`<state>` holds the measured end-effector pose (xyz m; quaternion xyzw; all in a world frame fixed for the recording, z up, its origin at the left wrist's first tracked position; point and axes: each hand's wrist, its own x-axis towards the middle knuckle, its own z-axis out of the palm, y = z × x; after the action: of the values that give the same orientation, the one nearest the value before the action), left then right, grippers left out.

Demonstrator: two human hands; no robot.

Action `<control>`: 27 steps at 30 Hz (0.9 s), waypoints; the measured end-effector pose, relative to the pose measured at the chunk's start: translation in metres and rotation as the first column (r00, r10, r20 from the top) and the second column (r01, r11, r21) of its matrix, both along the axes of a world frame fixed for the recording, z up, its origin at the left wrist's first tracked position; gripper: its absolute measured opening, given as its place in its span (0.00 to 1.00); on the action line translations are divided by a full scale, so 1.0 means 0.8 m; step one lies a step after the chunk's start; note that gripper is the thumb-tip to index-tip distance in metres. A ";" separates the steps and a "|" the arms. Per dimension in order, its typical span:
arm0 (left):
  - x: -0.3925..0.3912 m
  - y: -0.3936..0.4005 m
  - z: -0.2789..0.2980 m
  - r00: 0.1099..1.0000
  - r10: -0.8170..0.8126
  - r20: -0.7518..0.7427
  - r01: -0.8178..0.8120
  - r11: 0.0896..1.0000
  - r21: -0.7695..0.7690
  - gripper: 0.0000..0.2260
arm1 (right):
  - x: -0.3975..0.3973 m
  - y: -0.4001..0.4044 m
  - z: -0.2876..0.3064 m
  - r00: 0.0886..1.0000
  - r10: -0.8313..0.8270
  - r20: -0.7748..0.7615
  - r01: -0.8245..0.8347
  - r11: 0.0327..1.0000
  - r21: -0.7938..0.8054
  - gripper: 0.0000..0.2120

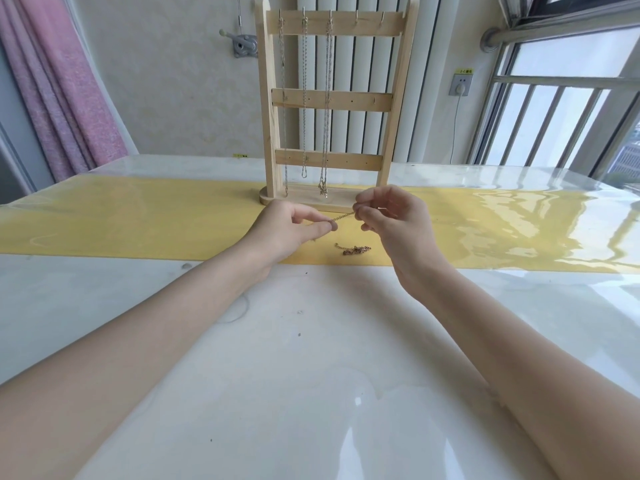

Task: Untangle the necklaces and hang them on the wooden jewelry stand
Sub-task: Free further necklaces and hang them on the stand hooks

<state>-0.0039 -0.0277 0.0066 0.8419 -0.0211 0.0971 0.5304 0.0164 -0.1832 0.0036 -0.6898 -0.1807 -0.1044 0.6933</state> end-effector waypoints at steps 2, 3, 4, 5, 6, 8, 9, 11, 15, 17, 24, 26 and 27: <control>0.000 0.002 0.000 0.999 -0.016 -0.034 0.014 0.996 -0.083 0.06 | 0.000 0.001 0.000 1.000 0.005 0.008 -0.005 1.000 -0.004 0.13; 0.000 0.002 0.001 0.996 -0.048 -0.074 0.035 0.984 -0.174 0.06 | 0.000 0.001 0.000 1.000 0.001 0.012 -0.001 1.000 -0.013 0.13; -0.002 0.001 0.002 0.990 -0.084 -0.112 0.050 0.961 -0.272 0.05 | 0.001 0.001 0.000 1.000 -0.008 0.012 0.008 1.000 -0.025 0.14; -0.002 0.001 0.003 0.985 -0.107 -0.139 0.053 0.936 -0.349 0.05 | 0.001 0.000 0.000 1.000 -0.021 0.004 0.021 0.999 -0.038 0.14; -0.003 0.001 0.004 0.981 -0.115 -0.156 0.044 0.916 -0.398 0.05 | 0.001 -0.001 0.001 0.999 -0.034 -0.014 0.033 0.998 -0.044 0.14; -0.003 0.002 0.004 0.978 -0.105 -0.178 0.016 0.897 -0.441 0.06 | 0.001 -0.003 0.001 0.996 -0.045 -0.077 0.044 0.999 -0.022 0.13; -0.003 0.003 0.005 0.977 -0.102 -0.185 0.008 0.894 -0.447 0.06 | 0.002 -0.005 0.001 0.993 -0.048 -0.109 0.047 0.999 -0.006 0.13; -0.004 0.003 0.006 0.977 -0.100 -0.186 0.002 0.885 -0.466 0.06 | 0.003 -0.008 0.000 0.987 -0.055 -0.153 0.052 0.998 -0.025 0.12; -0.005 -0.003 0.011 0.983 -0.109 -0.149 0.009 0.835 -0.551 0.06 | -0.005 -0.006 0.000 0.986 0.070 -0.151 -0.105 0.967 -0.233 0.13; -0.006 -0.005 0.014 0.977 -0.147 -0.157 0.013 0.770 -0.638 0.06 | -0.011 0.000 0.001 0.986 0.146 -0.074 -0.162 0.934 -0.317 0.13; -0.005 -0.007 0.013 0.975 -0.154 -0.163 -0.020 0.667 -0.745 0.07 | -0.005 0.001 -0.008 0.978 0.201 -0.045 -0.205 0.923 -0.325 0.09; -0.006 -0.007 0.012 0.976 -0.150 -0.157 -0.019 0.660 -0.751 0.08 | -0.005 -0.002 -0.010 0.969 0.236 -0.076 -0.248 0.924 -0.290 0.08; -0.006 -0.008 0.012 0.976 -0.154 -0.152 -0.014 0.659 -0.752 0.08 | -0.005 -0.003 -0.009 0.962 0.257 -0.089 -0.272 0.923 -0.271 0.06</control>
<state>-0.0088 -0.0341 0.0163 0.5530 0.0422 -0.0097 0.8320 0.0125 -0.1857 -0.0038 -0.7527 -0.2672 0.0346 0.6006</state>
